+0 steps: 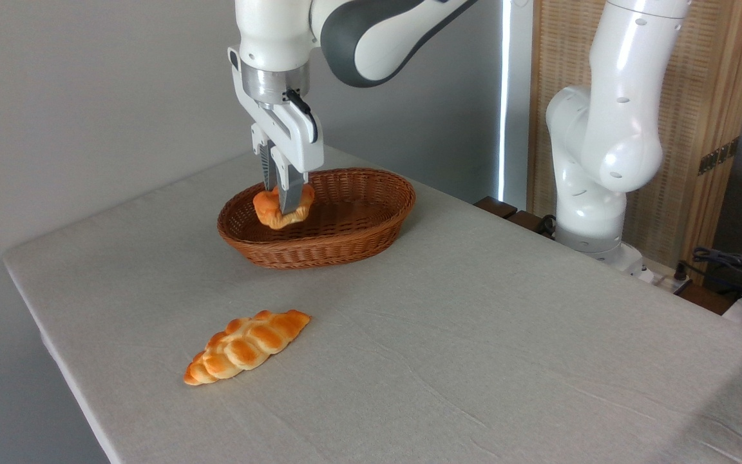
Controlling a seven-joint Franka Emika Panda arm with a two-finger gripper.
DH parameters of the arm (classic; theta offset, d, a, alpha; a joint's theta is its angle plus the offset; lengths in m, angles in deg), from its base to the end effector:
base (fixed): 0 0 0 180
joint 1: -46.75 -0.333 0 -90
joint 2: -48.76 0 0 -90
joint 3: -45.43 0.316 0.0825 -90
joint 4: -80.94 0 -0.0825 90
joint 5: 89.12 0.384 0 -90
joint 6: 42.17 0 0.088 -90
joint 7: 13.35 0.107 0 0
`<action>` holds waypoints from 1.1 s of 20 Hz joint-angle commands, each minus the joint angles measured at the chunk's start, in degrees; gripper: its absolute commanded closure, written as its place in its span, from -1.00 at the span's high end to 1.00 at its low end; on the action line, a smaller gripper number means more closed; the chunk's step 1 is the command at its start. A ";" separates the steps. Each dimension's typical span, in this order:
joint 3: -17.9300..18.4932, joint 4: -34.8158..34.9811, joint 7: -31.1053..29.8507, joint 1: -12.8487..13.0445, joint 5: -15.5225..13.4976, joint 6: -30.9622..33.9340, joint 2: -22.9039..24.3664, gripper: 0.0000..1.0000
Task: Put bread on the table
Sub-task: 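Carry the roll out of the basket and lower it onto the table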
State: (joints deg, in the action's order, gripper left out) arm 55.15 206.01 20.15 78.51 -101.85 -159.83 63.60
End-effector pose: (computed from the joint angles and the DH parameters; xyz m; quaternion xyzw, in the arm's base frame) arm 0.4514 -0.1903 0.5093 0.8960 -0.4223 0.0733 0.1161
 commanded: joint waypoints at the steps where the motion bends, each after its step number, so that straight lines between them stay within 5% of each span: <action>1: 6.00 -2.91 4.45 0.14 7.52 8.13 0.80 -0.40; 5: 12.14 -2.38 12.27 0.40 19.21 7.80 -0.68 -0.19; 7: 16.89 -2.38 16.93 0.75 20.64 7.27 -1.65 0.06; 8: 17.96 -2.29 18.08 0.75 20.64 6.92 -2.00 0.35; 12: 18.67 -2.29 18.18 0.75 21.08 5.95 -5.77 1.00; 22: 18.67 -2.29 18.09 0.84 20.99 5.68 -7.72 1.00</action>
State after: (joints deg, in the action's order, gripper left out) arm 73.43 203.98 38.21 78.89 -81.80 -153.83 55.61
